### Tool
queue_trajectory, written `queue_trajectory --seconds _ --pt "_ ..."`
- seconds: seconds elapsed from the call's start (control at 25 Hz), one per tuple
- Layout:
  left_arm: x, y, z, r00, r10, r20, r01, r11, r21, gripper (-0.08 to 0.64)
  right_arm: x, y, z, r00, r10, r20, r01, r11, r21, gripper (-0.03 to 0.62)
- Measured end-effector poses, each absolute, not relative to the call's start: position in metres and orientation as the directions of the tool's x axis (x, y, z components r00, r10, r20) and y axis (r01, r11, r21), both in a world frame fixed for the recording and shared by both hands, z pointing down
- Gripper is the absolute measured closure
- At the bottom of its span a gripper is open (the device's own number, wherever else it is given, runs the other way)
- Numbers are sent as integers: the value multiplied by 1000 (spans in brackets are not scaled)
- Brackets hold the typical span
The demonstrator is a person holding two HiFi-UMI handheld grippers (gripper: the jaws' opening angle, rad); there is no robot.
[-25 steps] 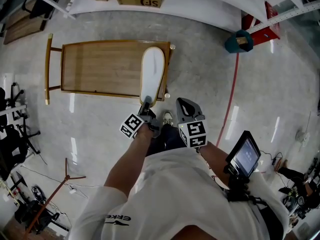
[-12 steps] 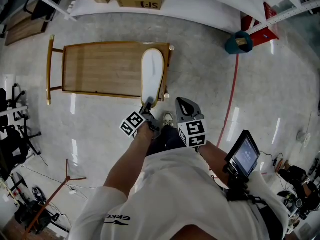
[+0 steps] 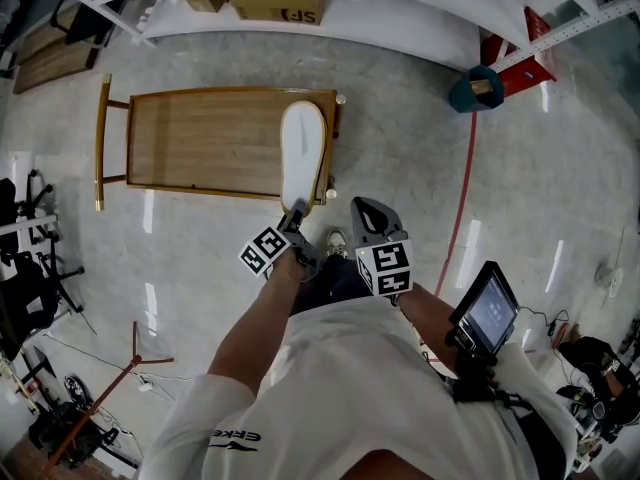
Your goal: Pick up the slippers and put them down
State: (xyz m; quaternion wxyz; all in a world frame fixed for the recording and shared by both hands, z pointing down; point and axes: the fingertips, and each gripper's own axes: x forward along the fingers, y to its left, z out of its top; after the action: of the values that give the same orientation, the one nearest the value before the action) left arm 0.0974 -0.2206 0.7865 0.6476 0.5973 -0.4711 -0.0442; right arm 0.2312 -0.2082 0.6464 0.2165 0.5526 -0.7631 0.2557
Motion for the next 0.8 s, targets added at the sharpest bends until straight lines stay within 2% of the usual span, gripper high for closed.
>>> queue_trajectory --seconds 0.48,0.8 --pt "69 -200 751 547 -661 514 -532 199 823 368 225 -205 632 -312 -755 577 -949 272 -157 588" --pt "67 -192 688 634 -679 371 -532 -34 846 371 211 -186 613 -285 -786 548 -958 256 -131 588"
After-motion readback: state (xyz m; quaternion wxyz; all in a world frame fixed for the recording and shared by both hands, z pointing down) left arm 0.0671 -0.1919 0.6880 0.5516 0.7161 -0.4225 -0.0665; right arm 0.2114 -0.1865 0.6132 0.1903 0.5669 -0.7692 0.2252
